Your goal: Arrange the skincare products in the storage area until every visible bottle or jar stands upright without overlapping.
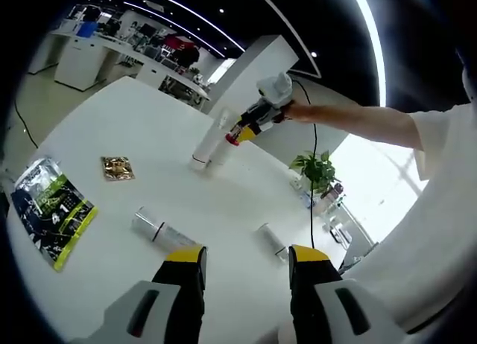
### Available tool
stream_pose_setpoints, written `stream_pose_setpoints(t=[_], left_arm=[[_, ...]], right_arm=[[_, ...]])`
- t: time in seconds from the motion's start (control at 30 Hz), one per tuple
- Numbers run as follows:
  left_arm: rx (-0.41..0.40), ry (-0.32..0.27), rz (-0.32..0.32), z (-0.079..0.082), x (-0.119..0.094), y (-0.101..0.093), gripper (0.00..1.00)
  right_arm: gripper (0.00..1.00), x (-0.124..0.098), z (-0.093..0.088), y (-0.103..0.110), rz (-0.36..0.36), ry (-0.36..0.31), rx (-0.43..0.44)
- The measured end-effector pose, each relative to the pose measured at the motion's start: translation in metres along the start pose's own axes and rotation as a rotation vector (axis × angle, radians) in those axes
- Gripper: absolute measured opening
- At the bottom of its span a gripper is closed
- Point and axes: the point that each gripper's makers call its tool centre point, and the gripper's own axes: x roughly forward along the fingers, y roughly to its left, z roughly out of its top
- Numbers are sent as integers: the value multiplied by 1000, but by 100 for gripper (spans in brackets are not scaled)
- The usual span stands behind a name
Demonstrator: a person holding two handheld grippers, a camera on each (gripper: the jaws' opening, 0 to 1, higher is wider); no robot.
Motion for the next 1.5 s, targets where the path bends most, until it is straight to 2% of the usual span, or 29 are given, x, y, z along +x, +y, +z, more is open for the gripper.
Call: stream_pose_setpoints(t=[0.1, 0.3, 0.57, 0.67, 0.8, 1.07, 1.13, 1.3, 1.4, 1.5], left_arm=[[0, 3, 5, -1, -1, 1, 46], [-2, 1, 7, -1, -2, 2, 45], [1, 13, 8, -5, -1, 2, 45], [3, 15, 4, -5, -1, 1, 45], [1, 13, 6, -4, -2, 1, 45], [2, 30, 2, -10, -1, -2, 45], [7, 39, -6, -12, 3, -5, 45], [15, 68, -36, -16, 15, -13, 45], [28, 98, -66, -20, 25, -20, 45], [42, 124, -88, -23, 33, -25, 45]], right_arm=[[27, 0, -3, -3, 0, 2, 27], [27, -1, -4, -6, -12, -46, 85], [28, 1, 1, -5, -30, -82, 95], [29, 7, -8, -4, -41, -51, 81], [36, 12, -13, 1, -34, -36, 91], [38, 5, -15, 3, -56, -84, 132], [39, 1, -21, 3, -74, -100, 152], [46, -14, -45, 9, -138, -190, 321], [51, -23, -68, 20, -201, -273, 483], [52, -32, -86, 35, -258, -343, 555]])
